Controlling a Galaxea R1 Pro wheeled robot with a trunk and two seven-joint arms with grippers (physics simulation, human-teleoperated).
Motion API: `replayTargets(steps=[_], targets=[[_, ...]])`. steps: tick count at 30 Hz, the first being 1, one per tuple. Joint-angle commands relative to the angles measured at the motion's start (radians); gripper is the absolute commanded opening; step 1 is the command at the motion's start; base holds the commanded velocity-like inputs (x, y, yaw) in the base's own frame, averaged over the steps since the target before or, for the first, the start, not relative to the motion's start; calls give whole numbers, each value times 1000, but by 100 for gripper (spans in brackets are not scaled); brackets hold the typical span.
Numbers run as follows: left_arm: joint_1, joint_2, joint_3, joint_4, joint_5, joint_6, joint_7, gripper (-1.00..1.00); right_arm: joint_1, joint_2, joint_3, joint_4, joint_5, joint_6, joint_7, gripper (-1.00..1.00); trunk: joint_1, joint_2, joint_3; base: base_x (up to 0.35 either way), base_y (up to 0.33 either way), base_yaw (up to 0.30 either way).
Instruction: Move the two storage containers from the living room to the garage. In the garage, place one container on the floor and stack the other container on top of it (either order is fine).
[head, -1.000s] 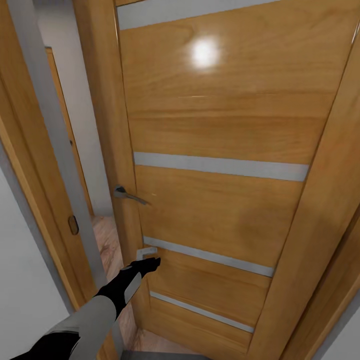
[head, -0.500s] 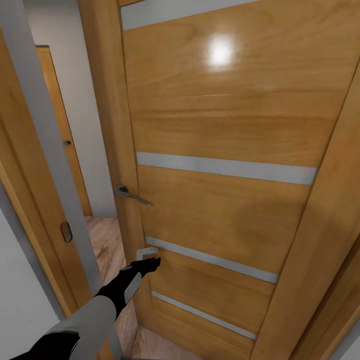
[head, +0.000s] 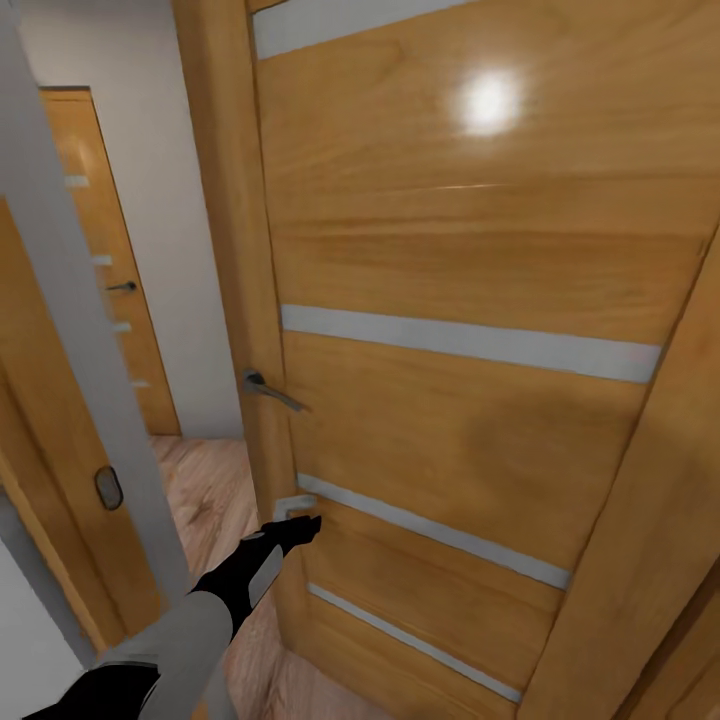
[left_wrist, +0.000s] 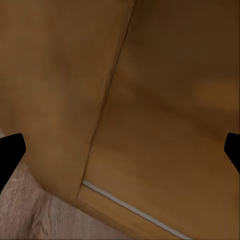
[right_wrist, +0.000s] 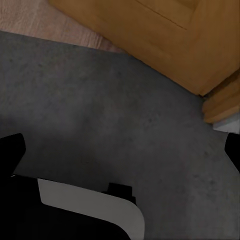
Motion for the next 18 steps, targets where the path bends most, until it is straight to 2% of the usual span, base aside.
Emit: replayTargets(steps=[1,18], targets=[[-1,0,4,-4,5,6,3,100,-2,0,0,3,6,-6,-2,100,0,-1,-1,169,0,0],[-1,0,4,-4,5,6,3,100,-2,0,0,4,6,-6,-2,100,0,-1,-1,22,0,-8]])
